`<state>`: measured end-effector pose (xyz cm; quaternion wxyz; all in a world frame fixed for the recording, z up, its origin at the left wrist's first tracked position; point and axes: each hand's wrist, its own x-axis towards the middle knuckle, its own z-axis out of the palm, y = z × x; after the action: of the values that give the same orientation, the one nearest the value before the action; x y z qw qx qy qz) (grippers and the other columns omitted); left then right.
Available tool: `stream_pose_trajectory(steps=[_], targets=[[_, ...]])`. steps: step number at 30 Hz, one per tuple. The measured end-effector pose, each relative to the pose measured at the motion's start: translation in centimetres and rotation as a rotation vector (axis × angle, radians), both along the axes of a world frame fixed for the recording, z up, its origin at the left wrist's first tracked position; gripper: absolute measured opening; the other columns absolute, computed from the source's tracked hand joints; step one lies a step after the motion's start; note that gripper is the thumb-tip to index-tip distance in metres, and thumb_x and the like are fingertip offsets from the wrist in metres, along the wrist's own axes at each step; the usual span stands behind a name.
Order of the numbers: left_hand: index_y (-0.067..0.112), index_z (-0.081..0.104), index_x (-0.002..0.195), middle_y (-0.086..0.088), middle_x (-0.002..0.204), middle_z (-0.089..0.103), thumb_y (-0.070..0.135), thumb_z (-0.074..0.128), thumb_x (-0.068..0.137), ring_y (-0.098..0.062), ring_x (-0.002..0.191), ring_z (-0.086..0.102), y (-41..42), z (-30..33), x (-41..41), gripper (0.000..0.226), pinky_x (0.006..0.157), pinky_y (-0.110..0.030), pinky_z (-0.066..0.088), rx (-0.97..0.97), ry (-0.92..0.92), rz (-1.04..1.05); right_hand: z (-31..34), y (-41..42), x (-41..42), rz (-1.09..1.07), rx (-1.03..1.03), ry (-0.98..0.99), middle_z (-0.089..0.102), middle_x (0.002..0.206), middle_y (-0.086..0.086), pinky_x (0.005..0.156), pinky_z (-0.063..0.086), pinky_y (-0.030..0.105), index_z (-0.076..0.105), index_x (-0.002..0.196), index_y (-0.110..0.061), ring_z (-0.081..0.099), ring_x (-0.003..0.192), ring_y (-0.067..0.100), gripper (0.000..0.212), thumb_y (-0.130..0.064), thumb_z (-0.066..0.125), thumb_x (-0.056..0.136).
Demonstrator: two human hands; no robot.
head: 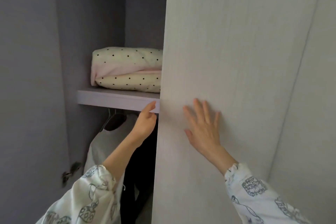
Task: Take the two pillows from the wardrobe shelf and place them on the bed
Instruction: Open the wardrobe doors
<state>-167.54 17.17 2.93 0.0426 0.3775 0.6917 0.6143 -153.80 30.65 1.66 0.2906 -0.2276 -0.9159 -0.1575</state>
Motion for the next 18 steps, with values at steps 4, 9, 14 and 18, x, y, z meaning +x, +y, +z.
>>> stream_pose_trajectory(steps=[4, 9, 14, 18], targets=[[0.042, 0.047, 0.119, 0.017, 0.117, 0.052, 0.012, 0.039, 0.096, 0.006, 0.095, 0.059, 2.1, 0.4, -0.1, 0.039, 0.077, -0.014, 0.047, 0.088, -0.034, -0.114, -1.3, 1.6, -0.6, -0.086, 0.108, -0.140, -0.031, 0.152, 0.007, 0.104, -0.004, 0.069, -0.003, 0.147, -0.034, -0.036, 0.132, 0.038, 0.083, -0.040, 0.055, 0.087], [0.035, 0.049, 0.125, 0.000, 0.117, 0.060, 0.006, 0.040, 0.094, -0.015, 0.102, 0.061, 2.4, -0.5, -0.3, 0.043, 0.085, -0.033, 0.053, 0.150, -0.059, -0.143, -0.9, 1.1, -0.5, -0.090, 0.090, -0.169, -0.040, 0.144, 0.004, 0.106, -0.002, 0.068, -0.003, 0.147, -0.034, -0.035, 0.134, 0.038, 0.080, -0.039, 0.052, 0.089], [0.041, 0.049, 0.124, 0.012, 0.108, 0.064, -0.003, 0.032, 0.093, -0.002, 0.097, 0.064, 0.1, -1.0, 0.1, 0.056, 0.081, -0.020, 0.051, 0.157, -0.063, -0.192, -1.2, -1.6, 0.8, -0.063, -0.059, -0.128, -0.027, 0.154, 0.007, 0.109, 0.020, 0.061, -0.001, 0.148, -0.031, -0.026, 0.139, 0.037, 0.078, -0.038, 0.051, 0.090], [0.036, 0.038, 0.132, -0.002, 0.114, 0.057, -0.015, 0.022, 0.088, -0.013, 0.102, 0.059, -3.1, -1.6, 1.9, 0.069, 0.081, -0.020, 0.052, 0.148, -0.010, -0.289, -1.8, -5.3, 2.4, -0.016, -0.264, -0.087, -0.030, 0.153, 0.007, 0.109, 0.030, 0.049, -0.003, 0.149, -0.026, -0.024, 0.140, 0.036, 0.078, -0.036, 0.050, 0.091]])
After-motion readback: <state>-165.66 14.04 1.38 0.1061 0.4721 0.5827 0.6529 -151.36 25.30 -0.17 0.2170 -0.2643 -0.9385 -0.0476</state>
